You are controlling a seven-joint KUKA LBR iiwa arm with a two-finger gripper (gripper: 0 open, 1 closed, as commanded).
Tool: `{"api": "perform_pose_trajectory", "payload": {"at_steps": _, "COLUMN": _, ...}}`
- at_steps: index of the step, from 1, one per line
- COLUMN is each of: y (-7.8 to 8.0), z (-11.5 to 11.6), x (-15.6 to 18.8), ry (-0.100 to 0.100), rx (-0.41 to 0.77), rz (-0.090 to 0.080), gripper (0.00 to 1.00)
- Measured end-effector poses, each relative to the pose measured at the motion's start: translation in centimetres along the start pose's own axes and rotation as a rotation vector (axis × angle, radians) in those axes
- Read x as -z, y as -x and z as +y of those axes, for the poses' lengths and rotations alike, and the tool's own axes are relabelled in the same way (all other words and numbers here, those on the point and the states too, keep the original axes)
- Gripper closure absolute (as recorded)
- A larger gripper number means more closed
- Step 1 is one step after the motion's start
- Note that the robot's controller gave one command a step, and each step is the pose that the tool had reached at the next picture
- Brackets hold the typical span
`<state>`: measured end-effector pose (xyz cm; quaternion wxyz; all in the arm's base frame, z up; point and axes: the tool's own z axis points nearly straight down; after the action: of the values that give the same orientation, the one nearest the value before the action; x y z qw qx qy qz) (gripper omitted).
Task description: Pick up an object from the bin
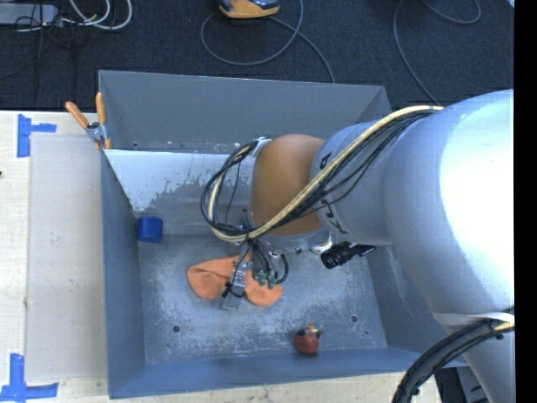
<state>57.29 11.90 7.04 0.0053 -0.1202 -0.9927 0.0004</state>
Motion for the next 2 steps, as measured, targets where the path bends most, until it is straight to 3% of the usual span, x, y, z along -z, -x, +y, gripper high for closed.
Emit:
{"api": "perform_pose_trajectory", "payload": {"at_steps": 1, "y": -0.1, "z": 0.1, "x": 0.0, "ry": 0.001, "rx": -0.033, "rz": 0.001, "gripper": 0.0}}
{"api": "perform_pose_trajectory", "payload": {"at_steps": 2, "y": 0.2, "z": -1.6, "x": 1.4, "ry": 0.0, "rx": -0.203, "rz": -0.001, "gripper": 0.0}}
